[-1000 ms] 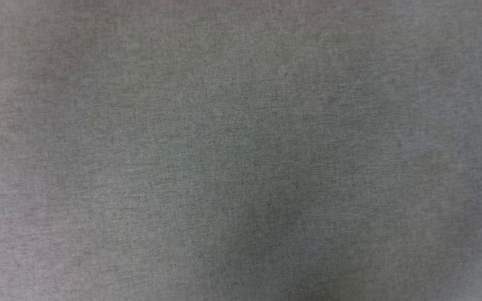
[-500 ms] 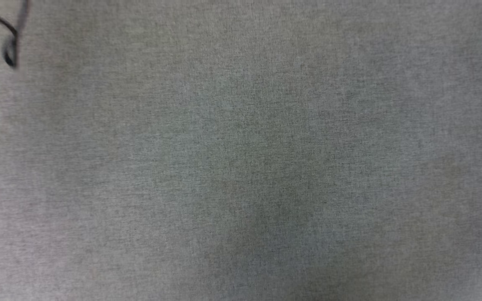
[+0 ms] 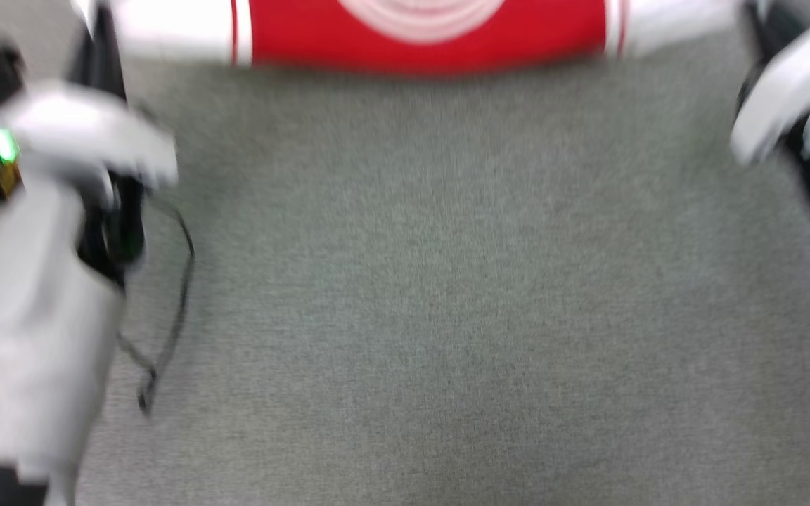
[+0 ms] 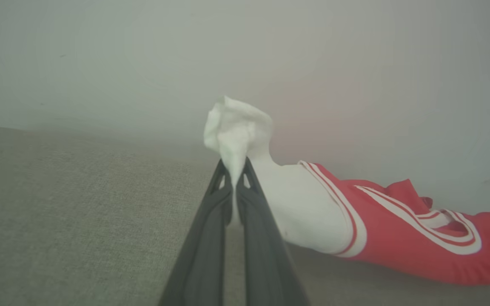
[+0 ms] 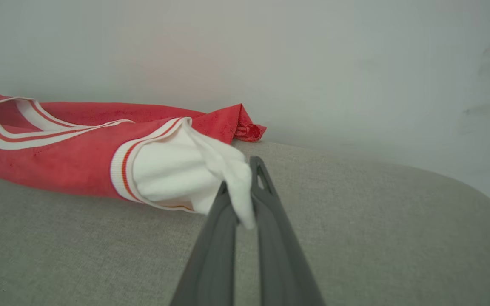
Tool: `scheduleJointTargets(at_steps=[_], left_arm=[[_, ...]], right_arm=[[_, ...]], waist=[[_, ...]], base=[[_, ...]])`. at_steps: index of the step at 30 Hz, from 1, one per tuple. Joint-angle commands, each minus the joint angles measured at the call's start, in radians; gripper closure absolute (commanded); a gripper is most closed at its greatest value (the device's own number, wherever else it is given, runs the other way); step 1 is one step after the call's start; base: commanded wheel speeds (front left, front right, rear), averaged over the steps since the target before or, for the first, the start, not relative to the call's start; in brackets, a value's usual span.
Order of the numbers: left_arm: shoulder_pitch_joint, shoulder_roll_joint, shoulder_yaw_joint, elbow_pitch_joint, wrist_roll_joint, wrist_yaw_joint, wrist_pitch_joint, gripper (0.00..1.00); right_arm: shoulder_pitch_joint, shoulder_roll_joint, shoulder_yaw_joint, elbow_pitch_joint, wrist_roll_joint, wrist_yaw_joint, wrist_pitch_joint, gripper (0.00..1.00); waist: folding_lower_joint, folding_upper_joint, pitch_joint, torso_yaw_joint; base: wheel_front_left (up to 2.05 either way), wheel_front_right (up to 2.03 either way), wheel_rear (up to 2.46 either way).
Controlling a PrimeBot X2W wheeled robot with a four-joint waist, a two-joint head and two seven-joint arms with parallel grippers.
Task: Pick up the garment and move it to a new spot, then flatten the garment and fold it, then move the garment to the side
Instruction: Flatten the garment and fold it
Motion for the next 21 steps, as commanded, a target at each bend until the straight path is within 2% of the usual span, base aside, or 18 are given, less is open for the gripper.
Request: scheduleJointTargets(at_steps=[1,2,9,16,21], left_arm=[[0.098,-0.002,0.009,-0.022,-0.009,0.006,-0.010,1.00],[0.098,-0.002,0.009,-0.022,-0.009,0.006,-0.010,1.00],[0.439,0.009,0.044,-0.145,-0.033,0.050,-0.018,1.00],[0.748,0.034,0.056,-0.305,-0.048,0.122,-0.013,1.00],[0.922,0.066,0.034,-0.403,-0.053,0.173,0.031,1.00]], right_arm=[[0.092,-0.010,0.010,-0.017,0.023,-0.002,0.014,1.00],[0.092,-0.010,0.010,-0.017,0.023,-0.002,0.014,1.00],[0.385,-0.035,0.004,-0.096,0.091,-0.002,0.051,1.00],[0.657,-0.042,-0.044,-0.194,0.108,-0.002,0.088,1.00],[0.863,-0.050,-0.104,-0.290,0.085,-0.002,0.146,1.00]], waist=[[0.0000,0.0000,-0.108,0.016],[0.0000,0.0000,-0.108,0.016],[0.0000,0.0000,-0.239,0.016],[0.0000,0.0000,-0.339,0.011],[0.0000,0.0000,-0.389,0.016]], base=[[0.00,0.00,0.00],[0.00,0.00,0.00],[0.00,0.00,0.00],[0.00,0.00,0.00],[0.00,0.00,0.00]])
